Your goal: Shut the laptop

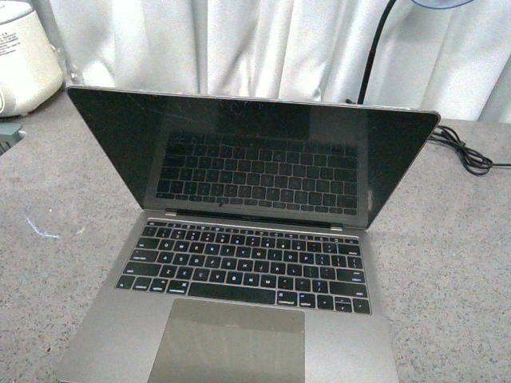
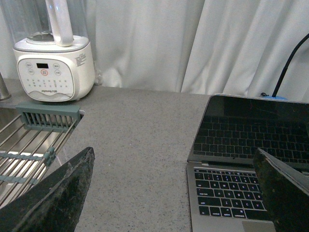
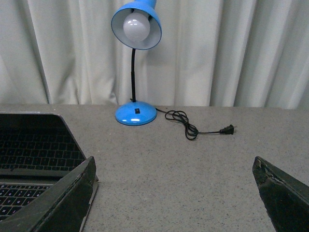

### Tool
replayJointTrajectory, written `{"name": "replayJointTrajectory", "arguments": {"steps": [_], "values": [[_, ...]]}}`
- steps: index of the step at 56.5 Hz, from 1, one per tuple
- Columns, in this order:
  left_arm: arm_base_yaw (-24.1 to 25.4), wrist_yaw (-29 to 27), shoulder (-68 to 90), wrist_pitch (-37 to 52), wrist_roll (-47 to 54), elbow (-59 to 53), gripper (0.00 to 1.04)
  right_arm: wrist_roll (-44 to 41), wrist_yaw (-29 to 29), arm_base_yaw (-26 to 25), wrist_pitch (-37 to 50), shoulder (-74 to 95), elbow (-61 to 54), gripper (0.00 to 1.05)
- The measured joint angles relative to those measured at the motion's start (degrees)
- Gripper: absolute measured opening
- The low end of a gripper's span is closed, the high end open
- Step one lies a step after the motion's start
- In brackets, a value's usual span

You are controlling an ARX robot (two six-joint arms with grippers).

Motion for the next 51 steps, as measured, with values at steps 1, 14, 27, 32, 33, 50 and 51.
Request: {"name": "replayJointTrajectory", "arguments": {"steps": [1,14,27,32,33,50,51], "values": [[0.0,0.0,0.0,0.0,0.0,0.0,0.98,0.0,0.0,0.0,0.0,0.0,0.0,0.95],[0.0,0.0,0.0,0.0,0.0,0.0,0.98,0.0,0.0,0.0,0.0,0.0,0.0,0.95],[0.0,0.0,0.0,0.0,0.0,0.0,0.98,0.0,0.0,0.0,0.0,0.0,0.0,0.95],[0.0,0.0,0.0,0.0,0.0,0.0,0.98,0.0,0.0,0.0,0.0,0.0,0.0,0.95],[0.0,0.0,0.0,0.0,0.0,0.0,0.98,0.0,0.0,0.0,0.0,0.0,0.0,0.95],[0.0,0.0,0.0,0.0,0.0,0.0,0.98,0.0,0.0,0.0,0.0,0.0,0.0,0.95],[0.0,0.0,0.0,0.0,0.0,0.0,0.98,0.0,0.0,0.0,0.0,0.0,0.0,0.95]]}}
